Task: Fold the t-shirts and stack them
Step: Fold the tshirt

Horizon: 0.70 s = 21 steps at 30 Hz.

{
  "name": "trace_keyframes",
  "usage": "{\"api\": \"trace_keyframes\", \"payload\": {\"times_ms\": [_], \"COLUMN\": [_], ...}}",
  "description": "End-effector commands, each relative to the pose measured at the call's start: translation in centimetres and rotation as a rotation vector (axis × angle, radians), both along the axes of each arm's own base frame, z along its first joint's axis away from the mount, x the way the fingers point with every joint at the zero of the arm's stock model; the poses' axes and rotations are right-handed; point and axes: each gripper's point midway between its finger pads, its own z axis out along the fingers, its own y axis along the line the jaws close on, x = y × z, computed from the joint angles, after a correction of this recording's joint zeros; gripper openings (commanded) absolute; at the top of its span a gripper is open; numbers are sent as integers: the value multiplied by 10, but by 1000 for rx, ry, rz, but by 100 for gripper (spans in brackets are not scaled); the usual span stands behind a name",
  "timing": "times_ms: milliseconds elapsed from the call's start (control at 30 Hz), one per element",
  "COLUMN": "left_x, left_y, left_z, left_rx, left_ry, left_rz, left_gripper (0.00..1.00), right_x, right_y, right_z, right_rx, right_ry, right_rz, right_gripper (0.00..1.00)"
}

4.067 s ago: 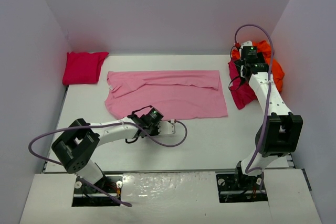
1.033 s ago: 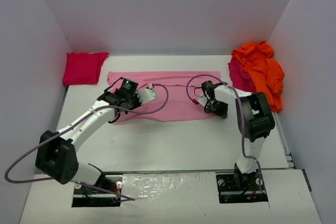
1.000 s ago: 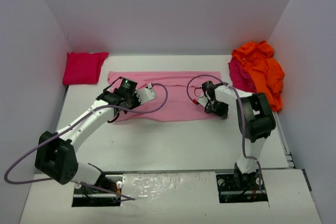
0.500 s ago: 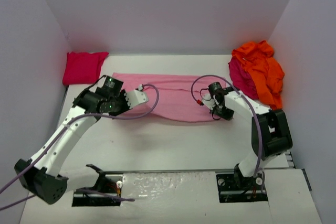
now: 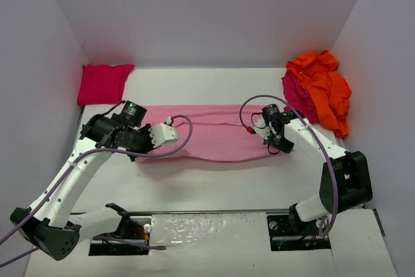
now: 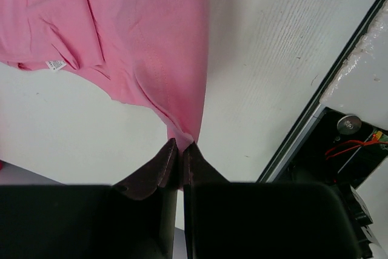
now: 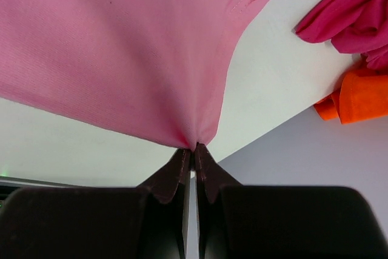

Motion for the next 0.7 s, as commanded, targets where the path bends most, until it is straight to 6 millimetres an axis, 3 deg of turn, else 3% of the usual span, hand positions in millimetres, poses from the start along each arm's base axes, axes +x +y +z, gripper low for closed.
{"api": "trace_keyframes", "payload": {"times_ms": [0, 167, 333, 500, 667], "left_x": [11, 56, 136, 190, 236], "left_y": [-4, -6, -8, -8, 15], "left_z": [19, 24, 37, 41, 37], "left_rx": [-16, 43, 109, 94, 91], "left_ry": [-75, -179, -392, -482, -514], "left_rz": [-22, 7, 96, 149, 212], "left_gripper": [0, 0, 0, 0, 0], "right_x": [15, 61, 137, 168, 187], "right_y": [-1, 9, 24, 19, 5], "right_z": [21, 36, 48, 25, 5], "right_rx": [-46, -55, -45, -93, -75], "right_ry": [-17, -81, -187, -152, -130], "right_rz": [15, 34, -16, -33, -93], "right_gripper": [0, 0, 0, 0, 0]}}
